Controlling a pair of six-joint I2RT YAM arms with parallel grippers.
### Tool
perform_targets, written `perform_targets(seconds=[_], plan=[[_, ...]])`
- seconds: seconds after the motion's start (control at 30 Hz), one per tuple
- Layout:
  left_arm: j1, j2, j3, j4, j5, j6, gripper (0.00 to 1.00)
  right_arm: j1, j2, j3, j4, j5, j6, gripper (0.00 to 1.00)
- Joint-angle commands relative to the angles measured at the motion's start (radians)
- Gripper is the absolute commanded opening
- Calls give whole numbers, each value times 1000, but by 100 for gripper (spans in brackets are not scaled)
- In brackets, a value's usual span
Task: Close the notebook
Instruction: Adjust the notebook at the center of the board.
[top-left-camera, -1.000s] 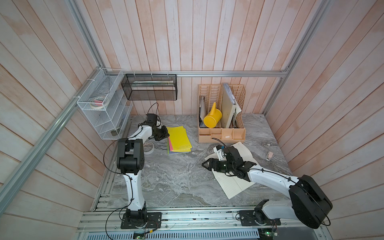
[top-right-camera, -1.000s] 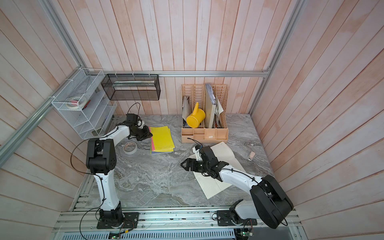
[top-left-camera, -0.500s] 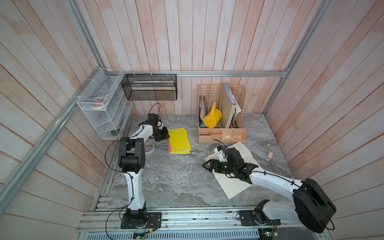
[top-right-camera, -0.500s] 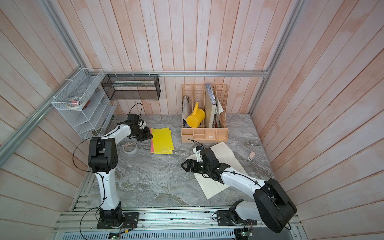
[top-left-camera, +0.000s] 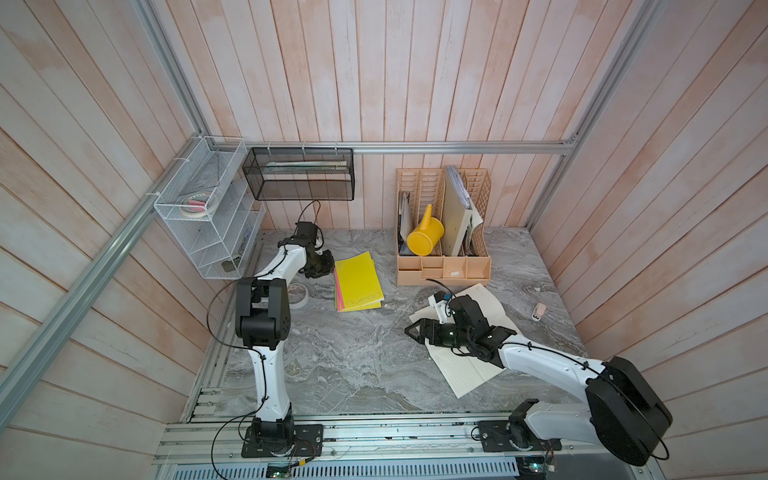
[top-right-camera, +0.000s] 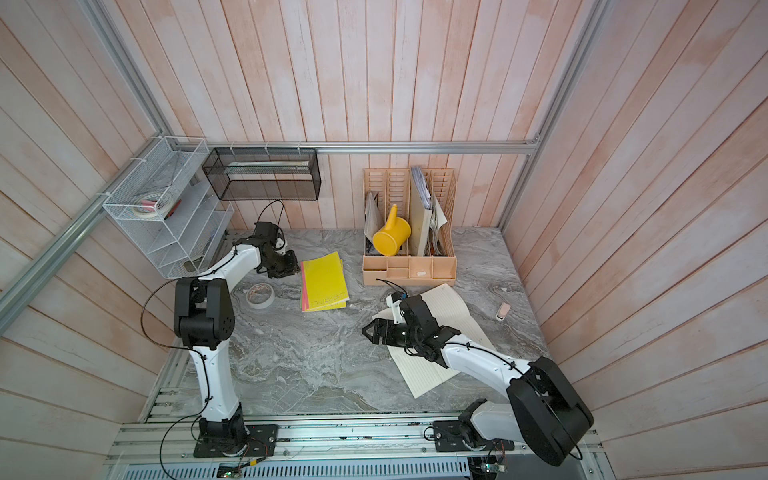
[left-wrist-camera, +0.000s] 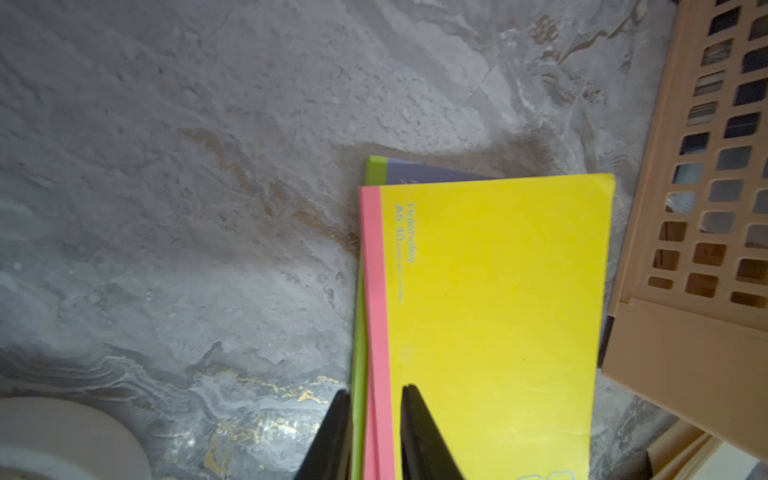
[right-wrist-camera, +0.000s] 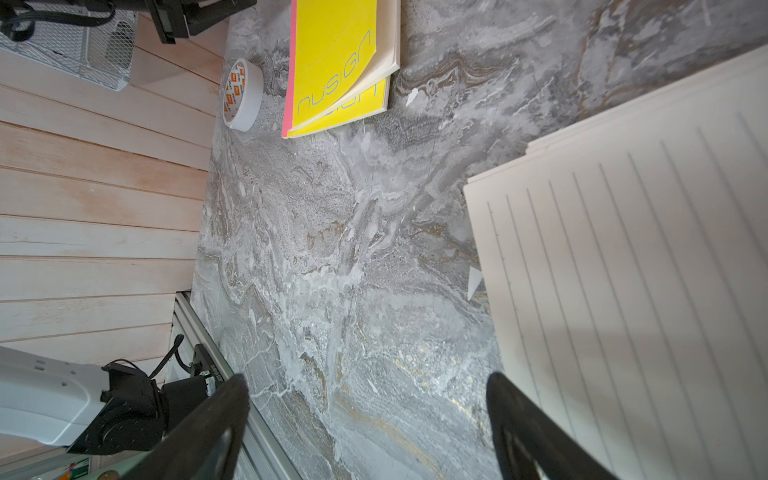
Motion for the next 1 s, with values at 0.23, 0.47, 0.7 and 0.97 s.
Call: perform_targets(seconds=[0.23, 0.47, 0.7, 0.97], plan=[[-175, 260, 426, -29, -201, -66, 0, 7, -44, 6, -57, 27, 2, 90], [-208, 418, 624, -51, -272, -49, 0, -5, -108, -37, -76, 40, 6, 90], [-209, 477, 641, -93, -219, -55, 0, -23, -118, -51, -74, 35, 4, 90], [-209, 345, 423, 24, -147, -26, 0, -27, -82, -29, -63, 20, -2, 90]])
